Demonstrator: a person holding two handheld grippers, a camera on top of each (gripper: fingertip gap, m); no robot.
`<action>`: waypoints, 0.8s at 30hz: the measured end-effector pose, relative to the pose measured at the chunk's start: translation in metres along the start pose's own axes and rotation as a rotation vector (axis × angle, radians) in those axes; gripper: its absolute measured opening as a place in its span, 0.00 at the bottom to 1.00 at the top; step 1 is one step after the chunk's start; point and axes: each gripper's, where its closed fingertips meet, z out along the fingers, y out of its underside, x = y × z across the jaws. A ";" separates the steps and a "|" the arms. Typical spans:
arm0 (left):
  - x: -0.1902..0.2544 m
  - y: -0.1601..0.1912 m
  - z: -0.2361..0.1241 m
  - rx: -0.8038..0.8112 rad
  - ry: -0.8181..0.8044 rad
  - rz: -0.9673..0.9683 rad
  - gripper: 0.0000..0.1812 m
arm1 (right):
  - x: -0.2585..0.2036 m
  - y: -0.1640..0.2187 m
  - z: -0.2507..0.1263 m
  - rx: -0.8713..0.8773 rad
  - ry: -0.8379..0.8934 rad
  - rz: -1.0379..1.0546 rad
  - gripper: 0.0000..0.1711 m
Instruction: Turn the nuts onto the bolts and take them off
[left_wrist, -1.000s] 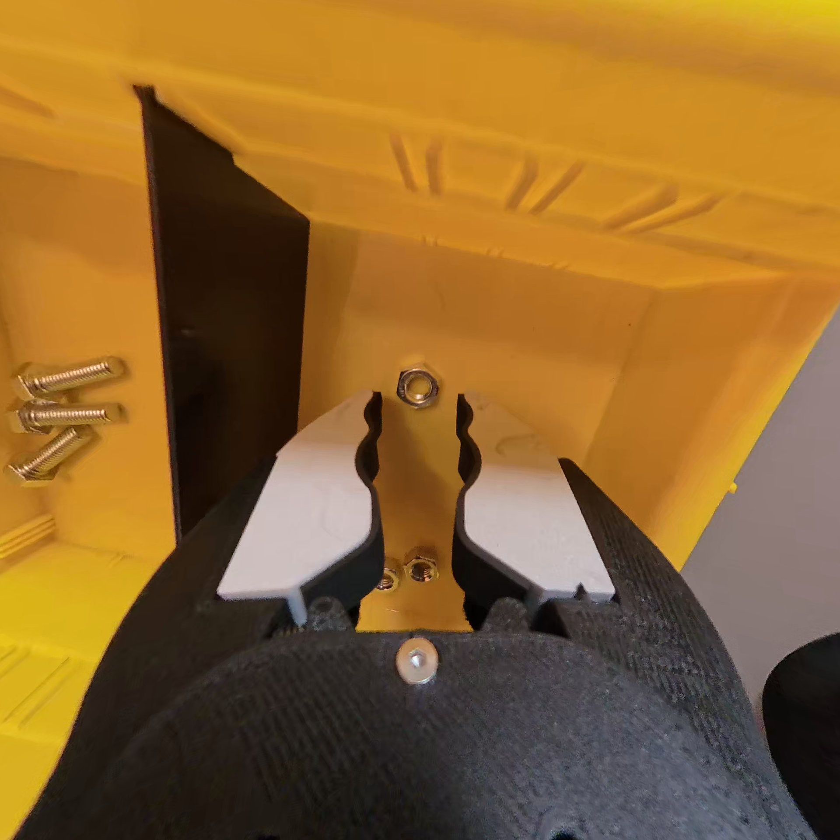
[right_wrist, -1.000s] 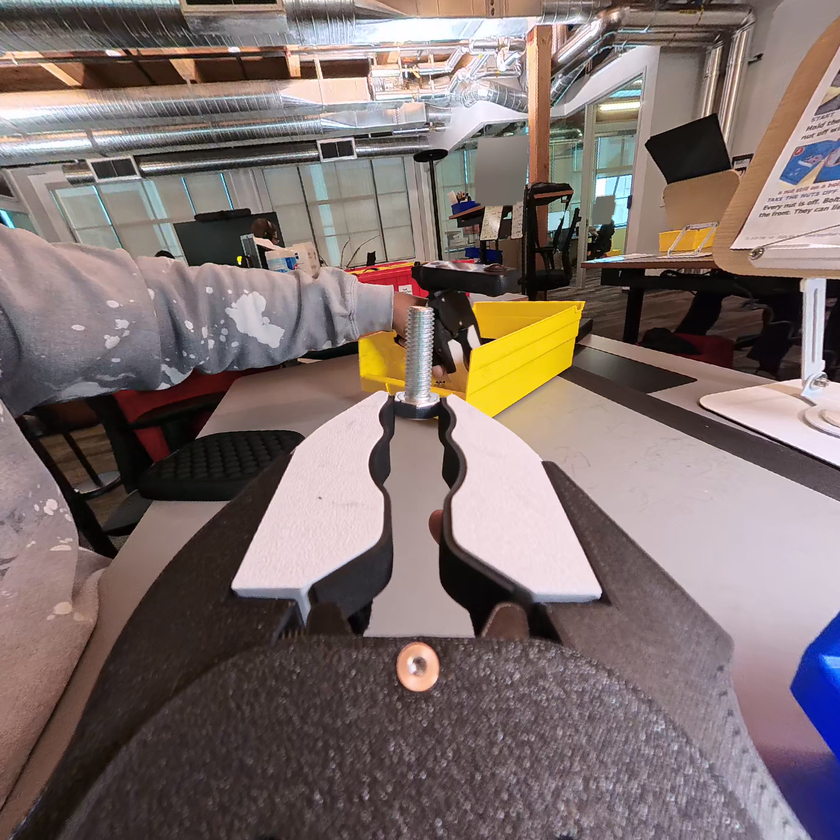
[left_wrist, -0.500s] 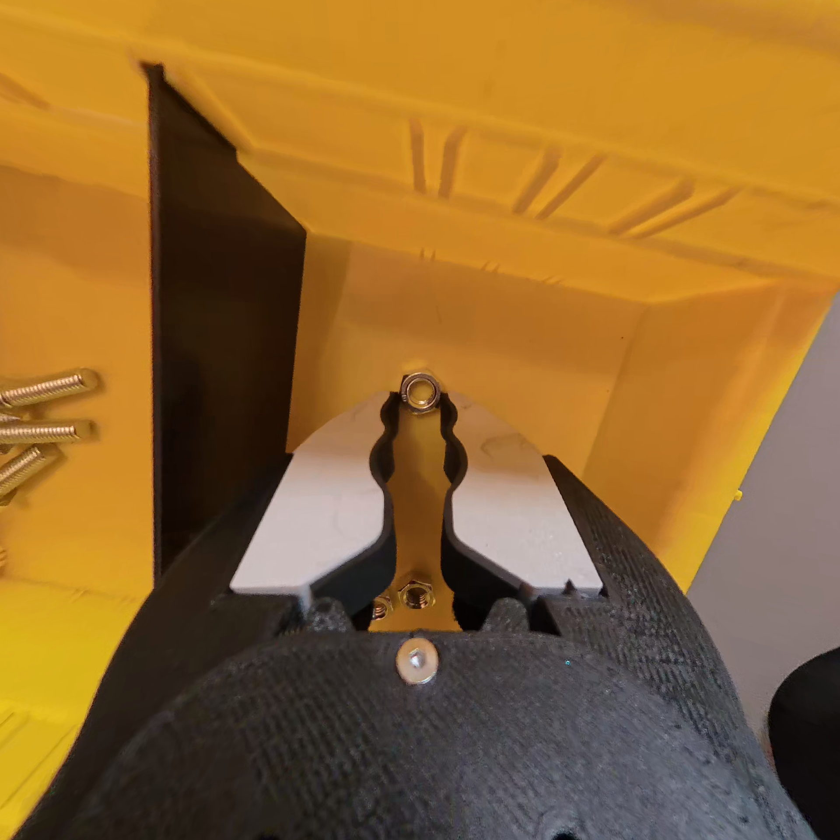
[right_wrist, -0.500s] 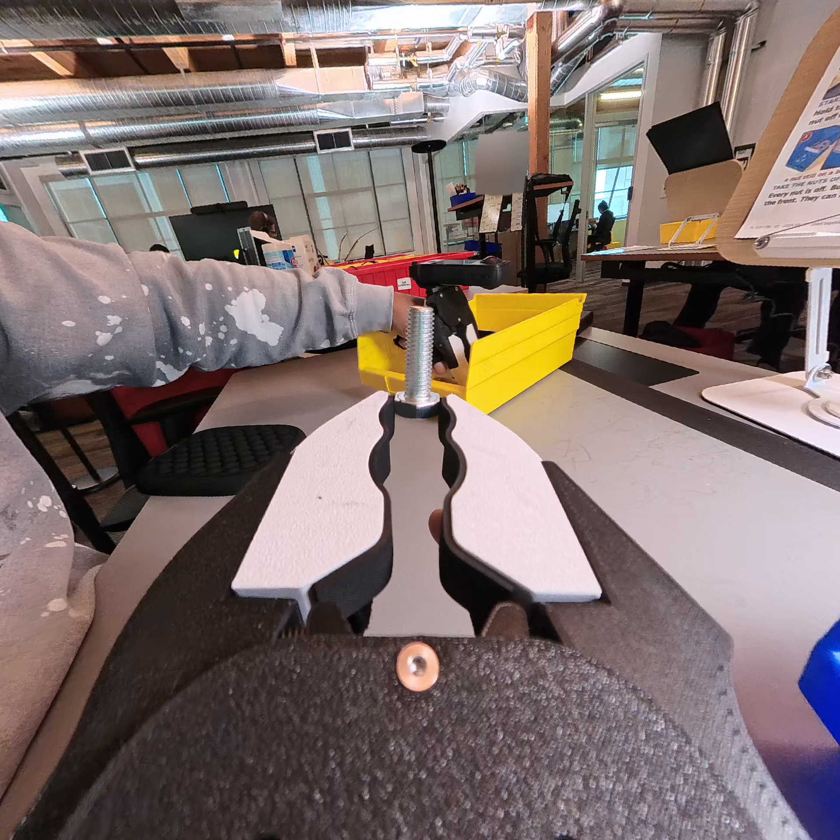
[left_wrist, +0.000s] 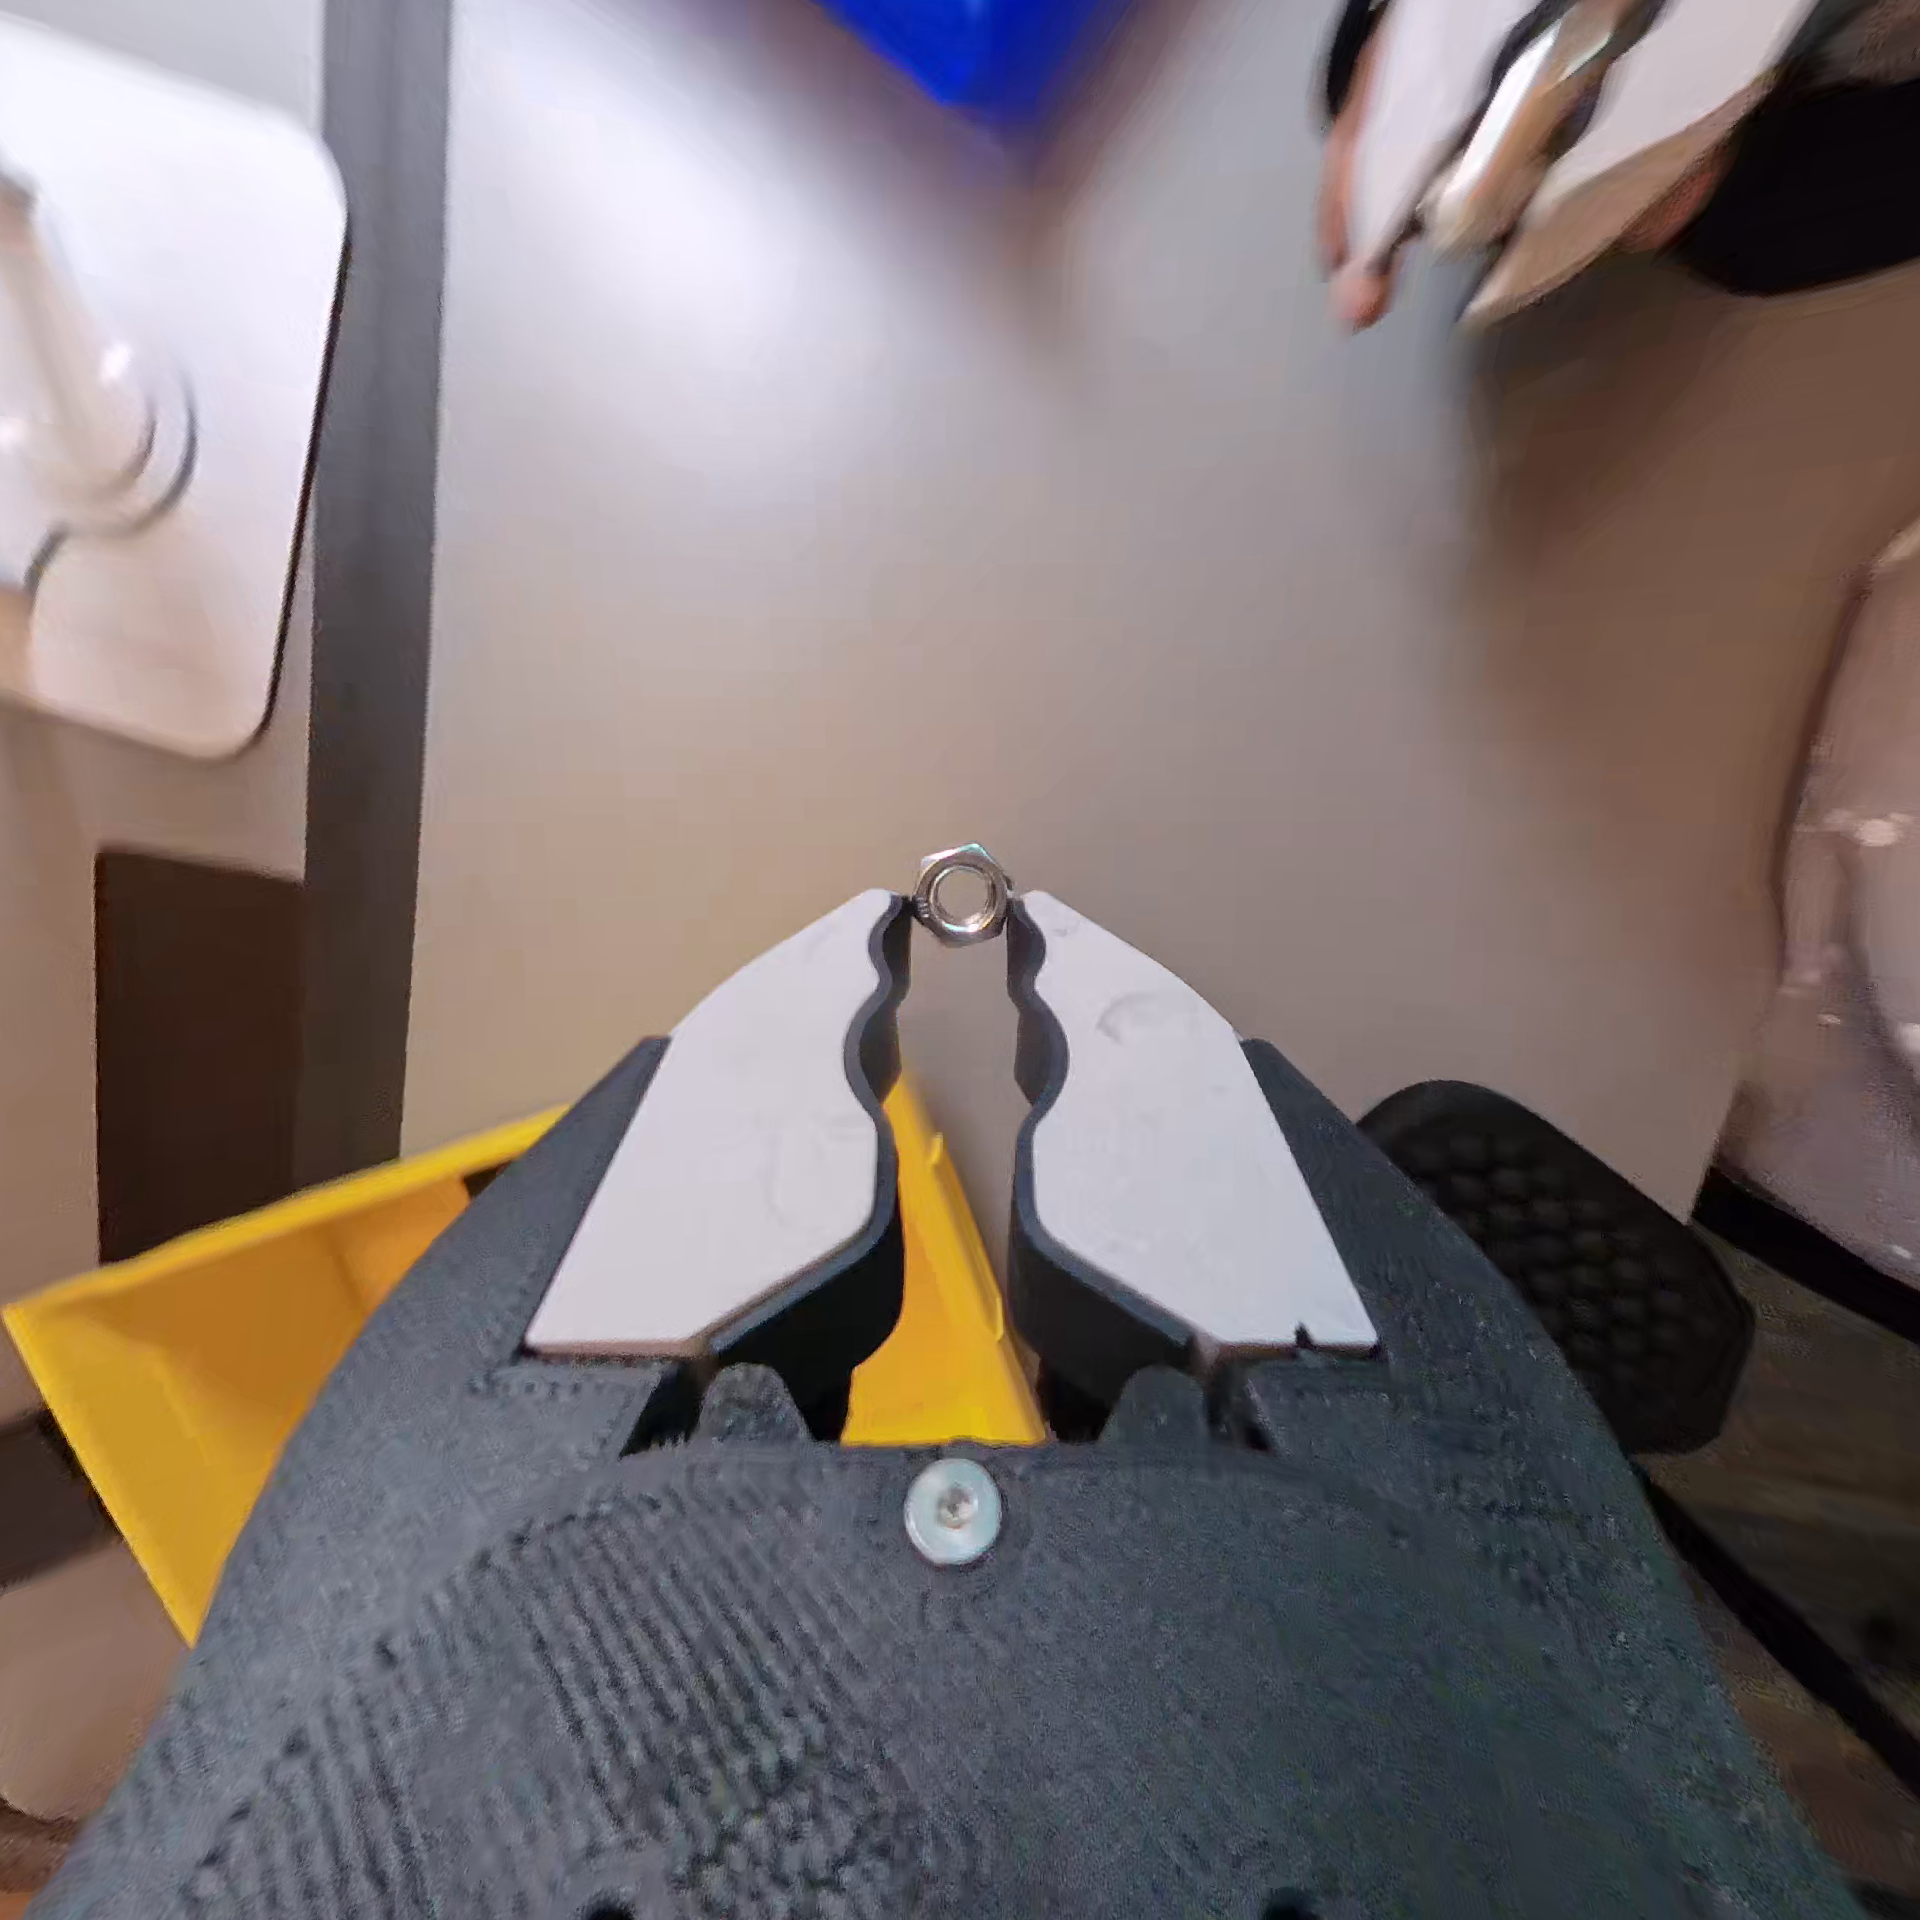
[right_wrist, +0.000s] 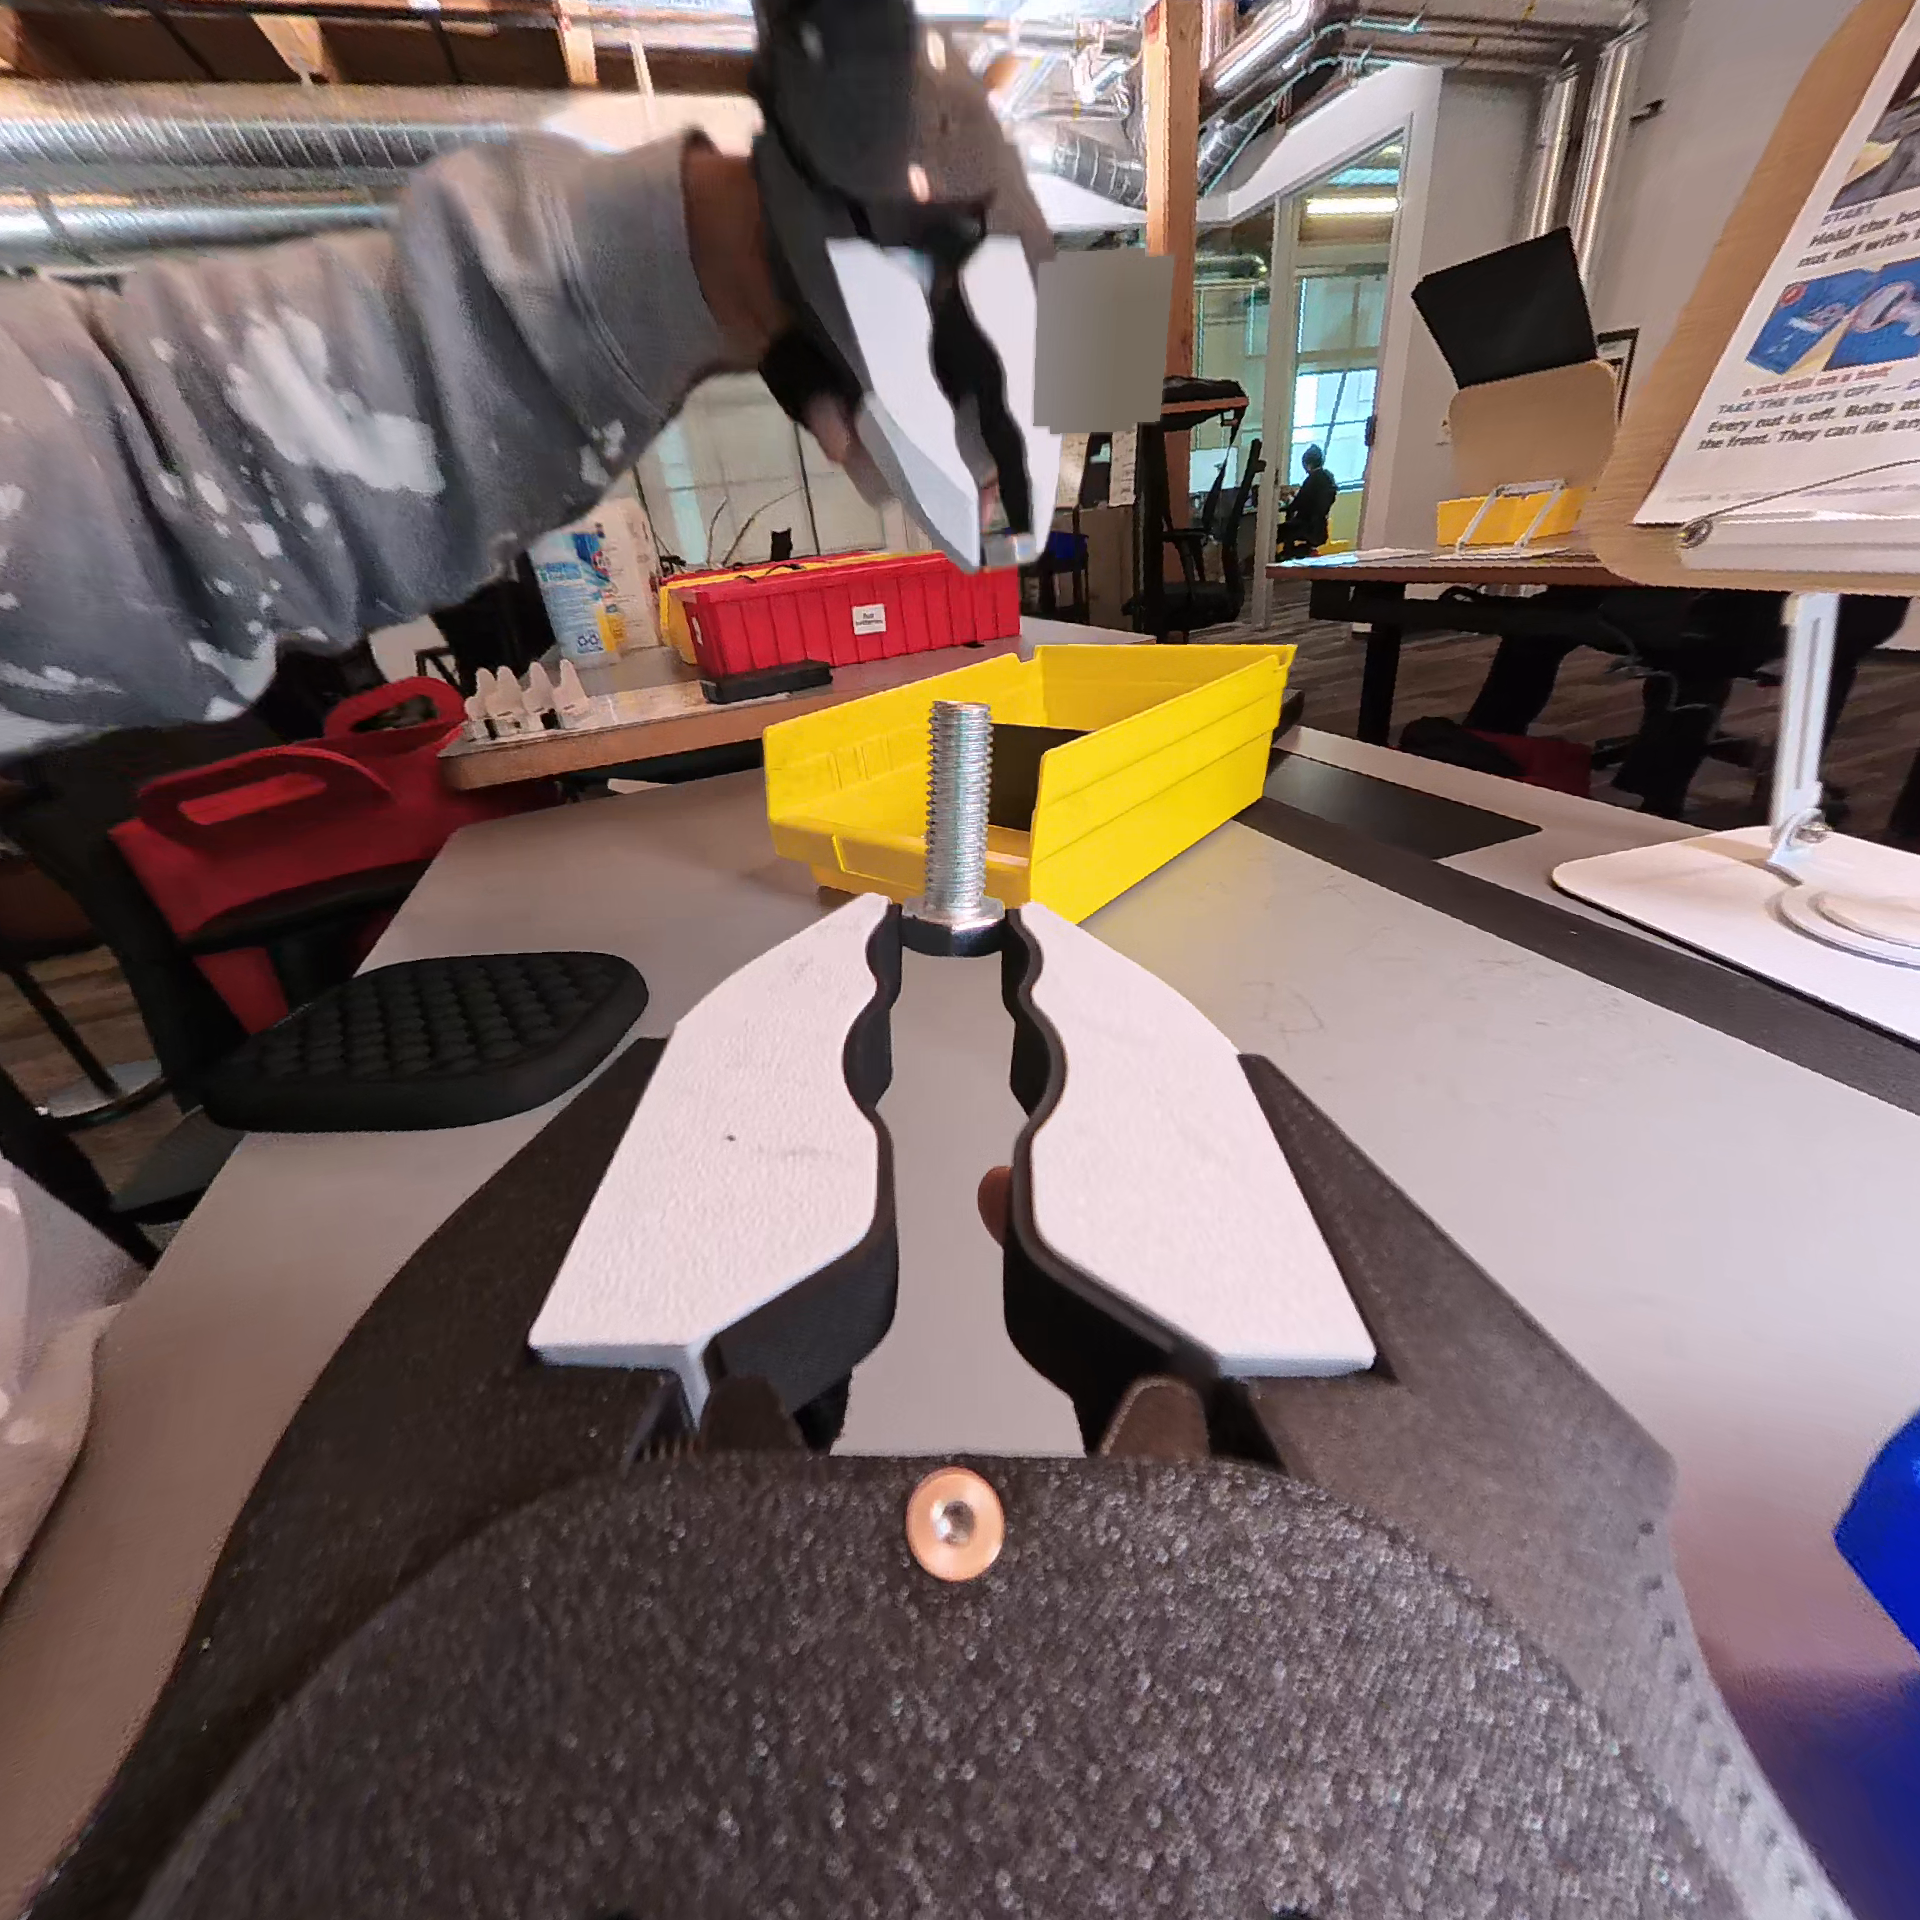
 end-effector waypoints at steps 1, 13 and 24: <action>0.012 -0.015 -0.001 0.002 0.018 0.042 0.10 | -0.001 0.000 0.001 0.000 0.004 -0.007 0.10; 0.098 -0.109 0.042 0.029 0.185 0.313 0.10 | -0.009 -0.001 0.007 -0.001 0.056 -0.082 0.10; 0.103 -0.115 0.051 0.035 0.216 0.318 0.10 | -0.009 -0.008 0.005 0.042 0.059 -0.073 0.10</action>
